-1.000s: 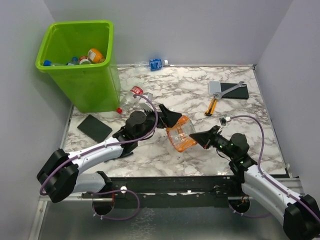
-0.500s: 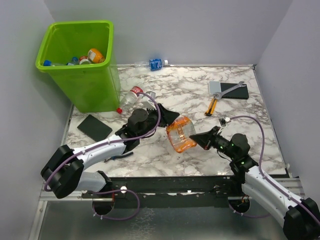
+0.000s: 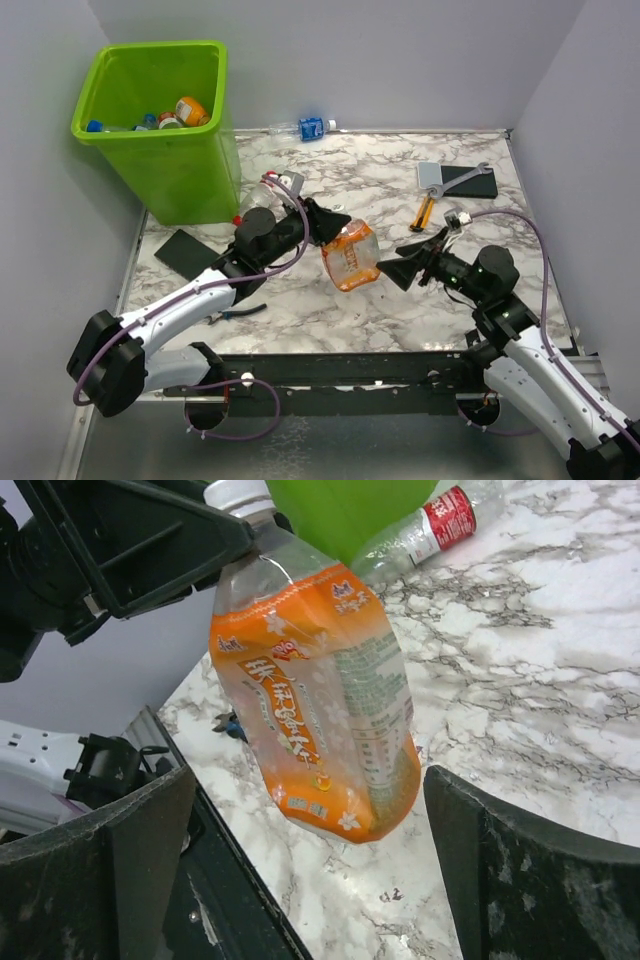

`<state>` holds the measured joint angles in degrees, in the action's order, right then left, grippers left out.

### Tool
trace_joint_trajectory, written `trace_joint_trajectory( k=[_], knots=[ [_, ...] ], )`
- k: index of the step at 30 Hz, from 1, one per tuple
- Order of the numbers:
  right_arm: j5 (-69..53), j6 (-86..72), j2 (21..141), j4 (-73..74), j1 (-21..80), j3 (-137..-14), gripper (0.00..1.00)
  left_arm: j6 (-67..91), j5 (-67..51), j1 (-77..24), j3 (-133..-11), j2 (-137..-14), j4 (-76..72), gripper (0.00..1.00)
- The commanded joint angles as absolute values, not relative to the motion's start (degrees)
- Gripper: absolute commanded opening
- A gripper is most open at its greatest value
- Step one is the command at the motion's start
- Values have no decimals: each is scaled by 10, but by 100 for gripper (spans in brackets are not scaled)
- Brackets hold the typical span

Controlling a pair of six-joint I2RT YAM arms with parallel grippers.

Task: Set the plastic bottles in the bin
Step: Place the plastic bottle in the trash bin.

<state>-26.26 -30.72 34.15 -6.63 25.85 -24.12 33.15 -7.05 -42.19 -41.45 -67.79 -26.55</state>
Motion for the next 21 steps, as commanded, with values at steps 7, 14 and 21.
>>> trace_joint_trajectory(
  k=[7, 14, 21],
  knots=[
    [-378, -264, 367, -56, 261, -310, 100, 319, -433, -366, -480, -641, -303, 0],
    [-482, -267, 435, -155, 265, -335, 96, 370, -472, -370, -515, -647, -355, 0],
    [-480, -268, 478, -210, 289, -338, 76, 366, -450, -384, -551, -657, -359, 0]
  ],
)
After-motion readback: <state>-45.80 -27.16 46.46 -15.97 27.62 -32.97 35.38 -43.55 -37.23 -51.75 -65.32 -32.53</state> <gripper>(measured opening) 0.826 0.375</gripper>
